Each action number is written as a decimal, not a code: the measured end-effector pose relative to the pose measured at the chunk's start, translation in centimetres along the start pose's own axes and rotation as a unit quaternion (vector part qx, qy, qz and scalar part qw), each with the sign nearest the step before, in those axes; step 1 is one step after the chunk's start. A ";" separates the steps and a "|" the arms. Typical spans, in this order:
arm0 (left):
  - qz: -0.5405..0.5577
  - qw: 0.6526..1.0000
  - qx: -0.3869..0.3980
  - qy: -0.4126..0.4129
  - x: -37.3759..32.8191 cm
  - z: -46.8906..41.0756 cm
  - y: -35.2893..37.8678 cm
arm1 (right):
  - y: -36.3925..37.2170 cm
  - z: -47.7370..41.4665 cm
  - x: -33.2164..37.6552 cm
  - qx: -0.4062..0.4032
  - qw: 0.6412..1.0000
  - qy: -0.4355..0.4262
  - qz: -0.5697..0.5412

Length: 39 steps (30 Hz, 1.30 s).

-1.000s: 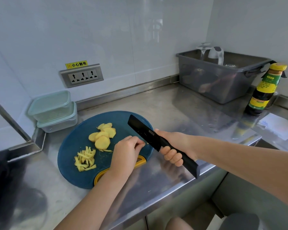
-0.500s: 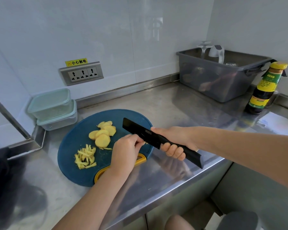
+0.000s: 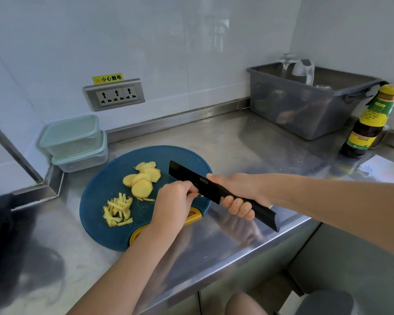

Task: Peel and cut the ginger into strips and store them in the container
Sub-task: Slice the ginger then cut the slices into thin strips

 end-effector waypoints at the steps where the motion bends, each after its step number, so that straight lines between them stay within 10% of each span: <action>1: -0.006 1.000 0.002 -0.003 0.0 0.0 0.0 | 0.1 0.0 0.0 -0.008 1.000 0.002 0.004; 16: -0.009 0.999 -0.038 -0.022 -0.4 0.4 -0.3 | 1.4 -1.1 -1.7 -0.009 0.982 -0.007 -0.188; 25: 0.041 0.998 -0.047 -0.027 0.4 0.2 -0.4 | 0.9 -0.2 -1.1 -0.004 0.993 -0.042 -0.112; 30: 0.027 0.982 -0.186 0.022 -0.1 -0.2 -3.7 | 0.0 0.8 0.9 -0.077 0.992 -0.092 0.024; 34: 0.003 0.985 -0.145 0.093 -1.8 -0.3 -5.8 | -0.1 1.7 2.0 -0.187 0.912 -0.184 0.317; 39: 0.096 0.984 0.143 0.042 -2.8 -0.8 -5.7 | -0.3 2.9 2.4 -0.271 0.787 -0.242 0.498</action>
Point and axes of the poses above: each hand's wrist, its own z-axis away from the middle knuckle, its own y-axis out of the palm, x = y × z, the point moved 3 cm from there along -z, towards the middle knuckle, and after that the axes turned 3 degrees about -x, right-handed, at the moved point
